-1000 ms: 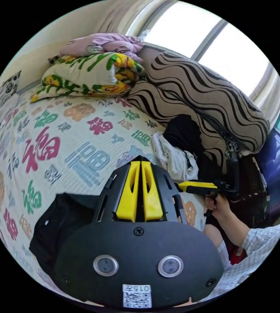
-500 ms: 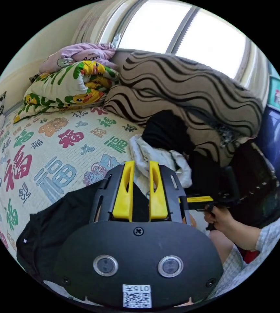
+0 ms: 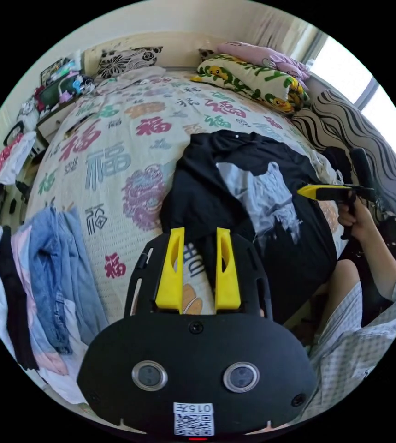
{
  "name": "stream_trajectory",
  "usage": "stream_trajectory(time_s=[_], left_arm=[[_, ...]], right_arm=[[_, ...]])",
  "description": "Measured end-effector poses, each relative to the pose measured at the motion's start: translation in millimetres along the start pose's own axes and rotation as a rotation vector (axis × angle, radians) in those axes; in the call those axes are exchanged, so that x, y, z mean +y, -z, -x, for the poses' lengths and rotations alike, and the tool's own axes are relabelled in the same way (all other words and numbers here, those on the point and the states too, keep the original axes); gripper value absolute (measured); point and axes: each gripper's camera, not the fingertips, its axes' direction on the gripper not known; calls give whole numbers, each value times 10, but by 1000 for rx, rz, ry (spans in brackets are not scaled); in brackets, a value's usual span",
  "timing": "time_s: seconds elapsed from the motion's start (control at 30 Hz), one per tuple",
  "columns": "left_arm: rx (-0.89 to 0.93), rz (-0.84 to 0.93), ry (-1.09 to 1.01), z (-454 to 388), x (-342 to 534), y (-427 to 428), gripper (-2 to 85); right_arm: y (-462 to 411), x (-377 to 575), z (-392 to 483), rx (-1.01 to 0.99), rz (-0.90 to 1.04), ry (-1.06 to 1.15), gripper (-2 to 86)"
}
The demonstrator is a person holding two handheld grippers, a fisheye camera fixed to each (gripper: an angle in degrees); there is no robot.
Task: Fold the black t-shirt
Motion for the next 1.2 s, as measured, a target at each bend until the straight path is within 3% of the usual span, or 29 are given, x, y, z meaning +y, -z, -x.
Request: stream_trajectory(time_s=[0.13,0.27,0.37,0.47,0.6,0.7,0.8,1.07,1.2], left_arm=[[27,2,29,399,111,114,112],[-7,-45,43,727,113,314,118],[54,-79,29,926,-4,511,103],[55,1,44,1151,-118,586,57],[264,-218,231,1739,-13,1142,12],[362,-410,411,2251,174,1537,1],[339,-462,540,2578,306,1766,-5],[365,-409,549,2832,171,2068,52],[343,-346,541,2849,45,2126,77]], right_arm=[[-745,-536,164,10,136,-66,74],[-1347,-932,205,170,263,-140,22],[-1455,-1141,268,167,271,-135,0],[-1341,-1432,443,149,187,-105,-4],[-1283,-2134,878,35,67,-7,-3],[-1547,-2702,1340,77,75,126,-3],[-1952,-3145,1755,145,104,242,-2],[-2772,-3718,1893,227,238,223,33],[-2554,-3846,2010,283,131,279,58]])
